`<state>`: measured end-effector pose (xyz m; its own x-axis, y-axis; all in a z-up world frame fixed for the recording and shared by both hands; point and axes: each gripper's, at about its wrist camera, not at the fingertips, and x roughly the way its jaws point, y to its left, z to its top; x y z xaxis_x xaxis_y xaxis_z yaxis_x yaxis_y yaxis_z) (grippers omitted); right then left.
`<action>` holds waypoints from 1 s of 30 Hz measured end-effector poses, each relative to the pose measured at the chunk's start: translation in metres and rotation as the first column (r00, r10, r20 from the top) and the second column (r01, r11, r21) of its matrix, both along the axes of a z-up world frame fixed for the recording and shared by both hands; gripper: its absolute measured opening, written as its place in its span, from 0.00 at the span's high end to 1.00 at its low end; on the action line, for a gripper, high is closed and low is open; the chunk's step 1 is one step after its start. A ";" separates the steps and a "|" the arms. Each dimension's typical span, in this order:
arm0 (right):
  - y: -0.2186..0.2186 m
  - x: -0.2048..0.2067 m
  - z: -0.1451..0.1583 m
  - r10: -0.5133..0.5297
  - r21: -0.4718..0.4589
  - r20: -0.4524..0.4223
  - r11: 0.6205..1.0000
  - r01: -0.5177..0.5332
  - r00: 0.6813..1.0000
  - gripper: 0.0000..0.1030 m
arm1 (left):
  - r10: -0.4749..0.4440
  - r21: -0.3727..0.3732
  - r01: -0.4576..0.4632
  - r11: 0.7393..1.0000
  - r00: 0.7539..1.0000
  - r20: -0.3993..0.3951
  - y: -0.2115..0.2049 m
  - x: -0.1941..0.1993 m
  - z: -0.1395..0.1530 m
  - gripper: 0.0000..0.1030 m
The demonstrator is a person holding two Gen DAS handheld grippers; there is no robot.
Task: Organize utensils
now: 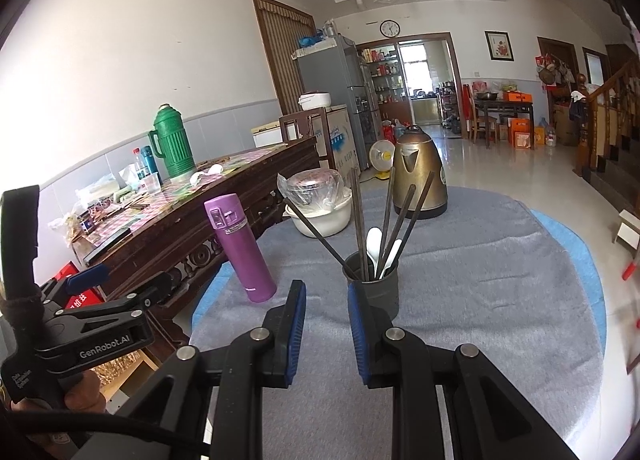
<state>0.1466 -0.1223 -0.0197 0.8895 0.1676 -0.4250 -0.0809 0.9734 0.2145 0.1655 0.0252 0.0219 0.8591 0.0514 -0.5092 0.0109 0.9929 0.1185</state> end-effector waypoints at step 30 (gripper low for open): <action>-0.003 0.015 0.003 -0.009 0.013 -0.021 1.000 0.009 1.000 0.76 | -0.005 0.000 0.005 1.000 1.000 0.003 0.000 0.012 0.008 0.02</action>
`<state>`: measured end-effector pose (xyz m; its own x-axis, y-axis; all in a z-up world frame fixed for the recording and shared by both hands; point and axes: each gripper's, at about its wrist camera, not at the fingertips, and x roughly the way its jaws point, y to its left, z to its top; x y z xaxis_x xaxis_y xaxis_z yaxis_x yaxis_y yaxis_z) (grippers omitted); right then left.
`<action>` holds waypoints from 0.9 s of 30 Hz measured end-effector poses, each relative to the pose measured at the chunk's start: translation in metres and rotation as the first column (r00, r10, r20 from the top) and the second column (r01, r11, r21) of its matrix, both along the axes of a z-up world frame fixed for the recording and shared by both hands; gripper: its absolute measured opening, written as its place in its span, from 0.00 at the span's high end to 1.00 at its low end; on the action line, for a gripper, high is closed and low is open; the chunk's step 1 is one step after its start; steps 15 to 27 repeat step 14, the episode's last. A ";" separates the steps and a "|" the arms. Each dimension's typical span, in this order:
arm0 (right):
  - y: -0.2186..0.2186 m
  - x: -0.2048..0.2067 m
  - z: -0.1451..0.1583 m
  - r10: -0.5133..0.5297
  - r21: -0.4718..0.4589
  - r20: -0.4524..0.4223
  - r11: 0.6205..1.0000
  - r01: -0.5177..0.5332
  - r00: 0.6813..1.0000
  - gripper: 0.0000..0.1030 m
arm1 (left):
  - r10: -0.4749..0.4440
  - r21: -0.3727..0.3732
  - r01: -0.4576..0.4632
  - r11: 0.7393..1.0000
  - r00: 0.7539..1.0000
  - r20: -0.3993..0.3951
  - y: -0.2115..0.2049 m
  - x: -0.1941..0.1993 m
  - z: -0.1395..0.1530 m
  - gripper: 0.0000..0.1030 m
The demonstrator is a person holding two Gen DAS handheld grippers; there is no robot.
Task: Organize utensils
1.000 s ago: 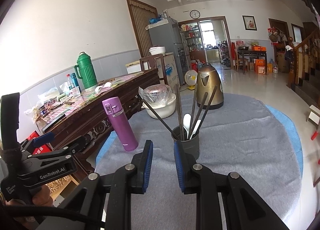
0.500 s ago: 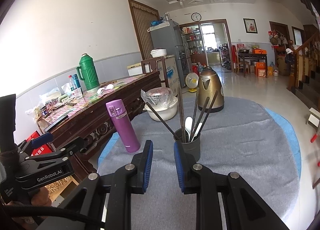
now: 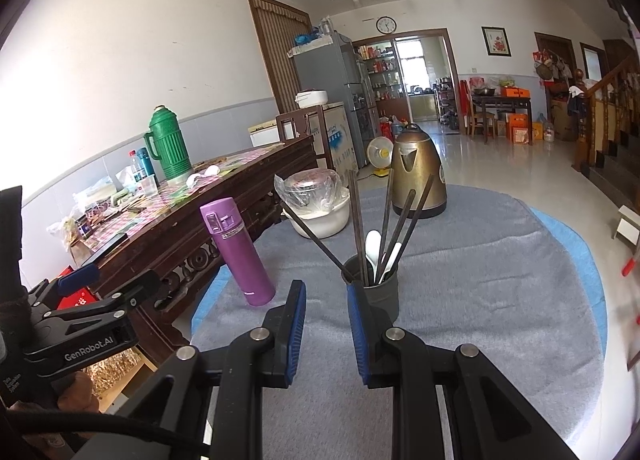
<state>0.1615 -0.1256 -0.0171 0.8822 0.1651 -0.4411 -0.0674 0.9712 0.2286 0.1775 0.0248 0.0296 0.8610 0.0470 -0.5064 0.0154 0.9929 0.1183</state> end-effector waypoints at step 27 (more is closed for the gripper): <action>-0.027 0.040 -0.029 -0.050 0.024 -0.080 0.998 0.052 0.996 0.76 | -0.041 -0.039 0.037 0.999 0.994 -0.102 -0.011 0.053 -0.036 0.02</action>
